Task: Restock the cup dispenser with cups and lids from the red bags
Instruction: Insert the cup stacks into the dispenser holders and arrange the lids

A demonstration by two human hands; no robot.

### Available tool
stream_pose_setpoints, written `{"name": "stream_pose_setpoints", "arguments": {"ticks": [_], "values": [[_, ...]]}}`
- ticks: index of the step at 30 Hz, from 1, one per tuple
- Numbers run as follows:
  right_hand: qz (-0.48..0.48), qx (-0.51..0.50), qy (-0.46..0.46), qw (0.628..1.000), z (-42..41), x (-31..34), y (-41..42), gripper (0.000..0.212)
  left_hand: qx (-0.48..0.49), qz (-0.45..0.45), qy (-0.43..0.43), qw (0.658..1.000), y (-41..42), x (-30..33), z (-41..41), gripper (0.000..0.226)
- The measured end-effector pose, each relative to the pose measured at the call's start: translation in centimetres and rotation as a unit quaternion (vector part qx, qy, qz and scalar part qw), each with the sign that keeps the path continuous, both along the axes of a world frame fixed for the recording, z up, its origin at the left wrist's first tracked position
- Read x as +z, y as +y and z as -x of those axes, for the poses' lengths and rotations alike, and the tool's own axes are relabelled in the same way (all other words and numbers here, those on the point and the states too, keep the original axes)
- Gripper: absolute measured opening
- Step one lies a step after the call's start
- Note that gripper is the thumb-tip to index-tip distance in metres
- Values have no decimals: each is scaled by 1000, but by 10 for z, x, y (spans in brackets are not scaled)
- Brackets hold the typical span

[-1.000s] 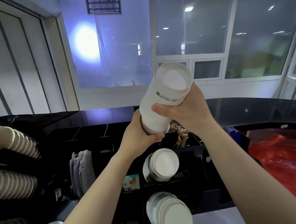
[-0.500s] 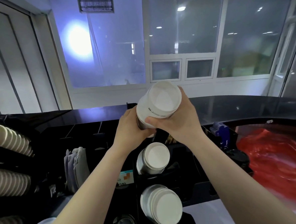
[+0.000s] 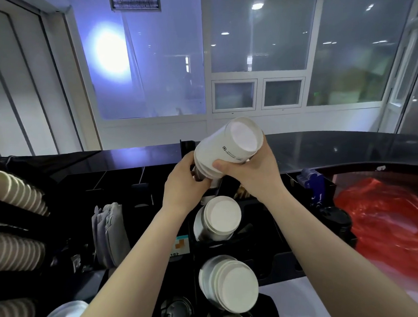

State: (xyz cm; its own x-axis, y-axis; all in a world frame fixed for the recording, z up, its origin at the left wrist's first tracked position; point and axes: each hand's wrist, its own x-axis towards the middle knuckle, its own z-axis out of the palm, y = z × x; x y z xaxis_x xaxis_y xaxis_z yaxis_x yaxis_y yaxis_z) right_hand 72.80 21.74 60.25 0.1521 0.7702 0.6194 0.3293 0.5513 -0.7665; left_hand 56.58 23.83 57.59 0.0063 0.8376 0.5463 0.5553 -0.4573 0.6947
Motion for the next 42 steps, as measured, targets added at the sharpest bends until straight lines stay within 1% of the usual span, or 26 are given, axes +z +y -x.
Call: {"name": "stream_pose_setpoints", "arguments": {"ticks": [5, 8, 9, 12, 15, 19, 23, 26, 30, 34, 37, 42], "values": [[7, -2, -18, 1000, 6, -7, 1, 78, -14, 16, -1, 1000, -6, 0, 4, 57], [-10, -4, 2, 1000, 10, 0, -6, 77, -28, 15, -33, 999, -16, 2, 15, 69], [-20, -2, 11, 1000, 12, 4, -10, 76, -34, 13, -52, 998, -20, 3, 19, 68], [-41, 10, 22, 999, 17, 18, -25, 81, -41, 1, -103, 994, -34, 6, 33, 53], [-47, 26, 22, 998, 21, 26, -39, 83, -53, 8, -136, 989, -47, 8, 42, 47], [-77, 17, 39, 996, 28, 20, -55, 83, -96, 31, -133, 986, -60, 4, 46, 42], [-114, -9, 56, 992, 30, 13, -75, 88, -125, 32, -124, 984, -73, -6, 52, 42], [-129, -13, 86, 988, 24, 6, -93, 89, -142, 41, -140, 979, -80, -16, 57, 40], [-119, -29, 93, 988, 19, -12, -118, 87, -162, 55, -147, 974, -89, -31, 60, 37], [-98, -35, 105, 989, 18, -31, -139, 84, -180, 41, -181, 966, -100, -40, 63, 37], [-77, -36, 97, 992, 20, -41, -151, 84, -185, 36, -200, 962, -110, -42, 63, 37], [-63, -48, 85, 993, 25, -46, -167, 85, -183, 34, -196, 963, -136, -44, 65, 33]]}}
